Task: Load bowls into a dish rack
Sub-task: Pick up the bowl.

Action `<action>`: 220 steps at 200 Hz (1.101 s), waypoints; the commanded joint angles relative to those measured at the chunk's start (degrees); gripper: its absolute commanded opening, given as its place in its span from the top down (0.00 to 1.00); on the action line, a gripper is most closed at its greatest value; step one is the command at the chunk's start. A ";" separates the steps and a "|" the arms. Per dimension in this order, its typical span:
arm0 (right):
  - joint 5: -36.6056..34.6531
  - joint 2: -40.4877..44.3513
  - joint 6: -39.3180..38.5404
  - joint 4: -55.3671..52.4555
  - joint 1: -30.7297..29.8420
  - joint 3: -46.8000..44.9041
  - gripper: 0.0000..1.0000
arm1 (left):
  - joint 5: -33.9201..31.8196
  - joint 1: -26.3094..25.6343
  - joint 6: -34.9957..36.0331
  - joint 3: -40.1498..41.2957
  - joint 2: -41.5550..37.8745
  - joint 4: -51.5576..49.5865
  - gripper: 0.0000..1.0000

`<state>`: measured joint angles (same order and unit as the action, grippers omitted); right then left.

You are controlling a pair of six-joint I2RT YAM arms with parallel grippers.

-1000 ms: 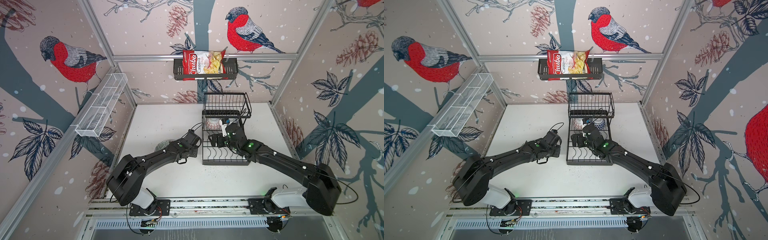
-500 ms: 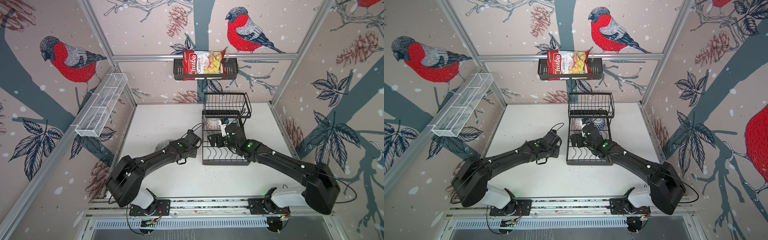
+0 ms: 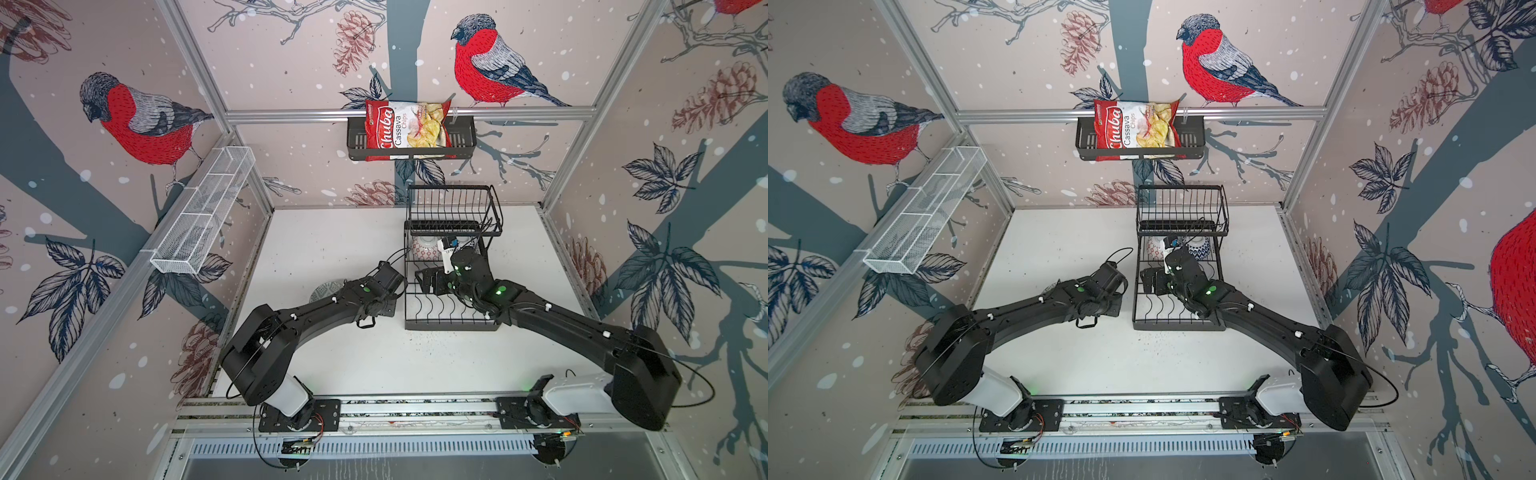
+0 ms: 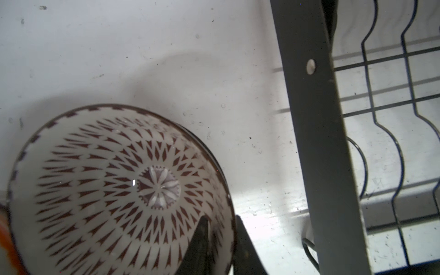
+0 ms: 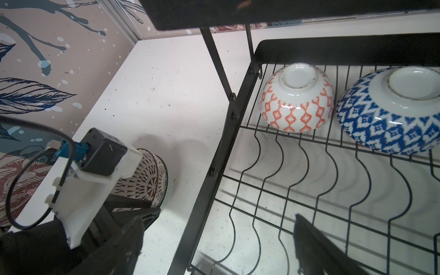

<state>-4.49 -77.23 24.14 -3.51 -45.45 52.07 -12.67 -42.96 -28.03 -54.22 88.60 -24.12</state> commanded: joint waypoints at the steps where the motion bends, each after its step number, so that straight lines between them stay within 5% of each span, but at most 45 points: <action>1: 0.23 -0.02 0.00 1.05 0.01 -0.14 0.03 | -1.05 0.07 -0.34 -0.41 -0.13 -0.86 0.88; 40: 0.39 -0.29 -0.08 1.14 0.01 0.01 0.03 | -2.26 0.06 -0.10 -0.63 -1.44 -0.89 1.00; 145: 1.33 -1.72 -0.19 1.14 0.01 0.75 0.03 | -5.18 0.03 3.44 -1.06 -8.59 2.63 1.00; 220: 4.94 -1.78 0.37 1.79 0.33 1.63 0.00 | 1.39 0.00 7.08 7.16 -21.77 14.00 1.00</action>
<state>-1.72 -79.46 24.12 -3.46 -45.36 53.45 -14.06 -42.96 -23.51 -48.88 69.69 -17.41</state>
